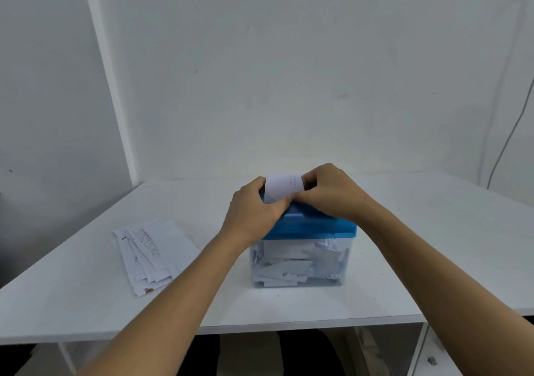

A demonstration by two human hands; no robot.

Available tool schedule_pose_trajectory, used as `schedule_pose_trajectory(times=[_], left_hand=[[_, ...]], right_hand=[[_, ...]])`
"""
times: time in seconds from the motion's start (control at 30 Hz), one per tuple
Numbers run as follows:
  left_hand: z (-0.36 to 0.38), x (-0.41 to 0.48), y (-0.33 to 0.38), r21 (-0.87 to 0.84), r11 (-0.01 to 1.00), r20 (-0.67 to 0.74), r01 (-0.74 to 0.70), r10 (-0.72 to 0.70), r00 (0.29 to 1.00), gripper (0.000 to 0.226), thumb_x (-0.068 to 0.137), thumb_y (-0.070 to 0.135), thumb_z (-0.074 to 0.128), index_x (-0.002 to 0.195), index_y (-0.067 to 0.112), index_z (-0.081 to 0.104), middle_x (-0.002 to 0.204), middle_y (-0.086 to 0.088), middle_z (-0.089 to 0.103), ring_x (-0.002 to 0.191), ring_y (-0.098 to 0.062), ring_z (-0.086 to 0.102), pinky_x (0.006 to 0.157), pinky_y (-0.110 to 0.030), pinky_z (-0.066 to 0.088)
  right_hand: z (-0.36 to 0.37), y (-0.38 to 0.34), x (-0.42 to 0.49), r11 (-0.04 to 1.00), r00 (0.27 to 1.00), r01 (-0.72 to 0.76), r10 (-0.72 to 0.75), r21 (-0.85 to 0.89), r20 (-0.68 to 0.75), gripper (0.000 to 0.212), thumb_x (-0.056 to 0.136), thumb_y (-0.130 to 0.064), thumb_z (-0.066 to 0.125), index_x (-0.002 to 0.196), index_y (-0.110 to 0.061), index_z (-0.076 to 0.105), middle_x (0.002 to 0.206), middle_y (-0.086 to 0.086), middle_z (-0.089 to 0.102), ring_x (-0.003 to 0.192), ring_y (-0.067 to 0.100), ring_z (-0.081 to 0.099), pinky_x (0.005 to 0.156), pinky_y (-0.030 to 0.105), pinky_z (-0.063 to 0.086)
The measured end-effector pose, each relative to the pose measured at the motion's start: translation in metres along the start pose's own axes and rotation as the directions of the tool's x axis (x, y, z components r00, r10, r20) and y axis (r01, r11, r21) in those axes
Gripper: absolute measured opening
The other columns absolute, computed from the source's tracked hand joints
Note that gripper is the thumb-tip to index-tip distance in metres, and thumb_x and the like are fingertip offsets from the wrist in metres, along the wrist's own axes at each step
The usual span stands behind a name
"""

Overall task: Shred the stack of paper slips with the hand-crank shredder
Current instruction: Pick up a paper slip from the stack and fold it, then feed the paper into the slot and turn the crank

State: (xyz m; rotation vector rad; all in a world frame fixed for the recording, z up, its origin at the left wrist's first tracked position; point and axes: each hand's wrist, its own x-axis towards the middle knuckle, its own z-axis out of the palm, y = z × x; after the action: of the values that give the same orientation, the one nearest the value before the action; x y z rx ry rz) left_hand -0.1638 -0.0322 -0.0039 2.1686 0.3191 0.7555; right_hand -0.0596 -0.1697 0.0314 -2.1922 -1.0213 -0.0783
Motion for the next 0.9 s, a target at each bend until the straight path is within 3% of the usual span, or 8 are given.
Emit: schedule_pose_trajectory(times=[0.17,0.23,0.3,0.4,0.53,0.67,0.77,0.9], left_hand=[[0.000,0.003,-0.001,0.042,0.999,0.017,-0.002,0.001,1.000,0.036,0.085,0.045,0.072,0.115,0.025,0.067,0.105,0.010,0.070,0.097,-0.014,0.065,0.088,-0.039,0.057],[0.001,0.003,-0.002,0.046,0.999,0.021,0.002,-0.003,1.000,0.033,0.085,0.045,0.069,0.112,0.025,0.068,0.103,0.011,0.070,0.096,-0.013,0.065,0.089,-0.042,0.056],[0.001,0.003,-0.004,0.038,0.999,0.012,-0.004,0.004,1.000,0.025,0.089,0.039,0.069,0.109,0.024,0.068,0.100,0.014,0.069,0.094,-0.011,0.064,0.090,-0.042,0.056],[0.002,0.004,-0.005,0.022,1.000,0.007,-0.007,0.007,1.000,0.024,0.091,0.034,0.069,0.113,0.024,0.067,0.099,0.017,0.067,0.094,-0.007,0.063,0.088,-0.036,0.056],[0.004,0.003,-0.004,0.017,1.000,0.014,-0.025,0.025,1.000,0.032,0.093,0.034,0.068,0.123,0.022,0.065,0.110,0.015,0.064,0.100,-0.011,0.061,0.089,-0.031,0.055],[0.004,0.004,-0.004,0.022,0.999,0.006,-0.028,0.028,1.000,0.029,0.093,0.034,0.068,0.120,0.024,0.064,0.104,0.017,0.062,0.097,-0.010,0.061,0.084,-0.028,0.054],[0.004,0.004,-0.006,0.031,0.999,-0.004,-0.027,0.027,1.000,0.032,0.093,0.034,0.068,0.122,0.022,0.064,0.106,0.014,0.063,0.096,-0.010,0.060,0.081,-0.025,0.052],[0.006,0.004,-0.005,0.033,0.999,-0.004,-0.019,0.019,1.000,0.037,0.093,0.034,0.068,0.127,0.020,0.063,0.111,0.014,0.061,0.101,-0.012,0.059,0.079,-0.022,0.051]], right_hand=[[-0.012,0.003,-0.005,0.999,0.998,0.038,-0.037,-0.033,0.043,0.019,0.090,-0.036,0.068,0.096,-0.019,0.073,0.092,0.000,0.073,0.078,0.013,0.064,0.074,0.029,0.053],[-0.022,0.017,-0.011,0.999,0.999,0.020,-0.019,0.033,-0.046,0.014,0.095,-0.040,0.062,0.104,-0.030,0.068,0.100,-0.014,0.069,0.091,0.004,0.063,0.079,0.022,0.052],[-0.031,0.037,-0.020,0.992,0.976,-0.017,0.043,0.126,-0.212,0.016,0.099,-0.025,0.055,0.109,-0.032,0.066,0.103,-0.016,0.067,0.096,0.001,0.061,0.073,0.015,0.046],[-0.029,0.070,-0.043,0.991,0.929,-0.045,0.088,0.126,-0.361,0.052,0.088,0.013,0.042,0.114,-0.027,0.062,0.109,-0.007,0.067,0.102,0.006,0.061,0.079,0.017,0.050],[-0.003,0.098,-0.067,0.996,0.996,0.001,-0.009,-0.089,-0.094,0.078,0.084,0.017,0.042,0.144,-0.032,0.041,0.145,-0.010,0.049,0.132,0.007,0.044,0.116,0.032,0.038],[0.020,0.107,-0.073,0.979,0.996,0.047,-0.060,-0.197,-0.063,0.073,0.097,-0.004,0.055,0.155,-0.030,0.019,0.160,-0.014,0.024,0.144,0.003,0.021,0.111,0.017,0.015],[0.031,0.113,-0.070,0.981,0.994,0.074,-0.087,-0.177,-0.064,0.076,0.097,-0.007,0.058,0.155,-0.029,0.014,0.160,-0.012,0.020,0.145,0.003,0.018,0.114,0.017,0.011],[0.039,0.115,-0.067,0.924,0.979,0.164,-0.196,-0.347,-0.059,0.070,0.098,-0.015,0.056,0.156,-0.019,0.017,0.155,-0.003,0.021,0.141,0.011,0.023,0.116,0.018,0.013]])
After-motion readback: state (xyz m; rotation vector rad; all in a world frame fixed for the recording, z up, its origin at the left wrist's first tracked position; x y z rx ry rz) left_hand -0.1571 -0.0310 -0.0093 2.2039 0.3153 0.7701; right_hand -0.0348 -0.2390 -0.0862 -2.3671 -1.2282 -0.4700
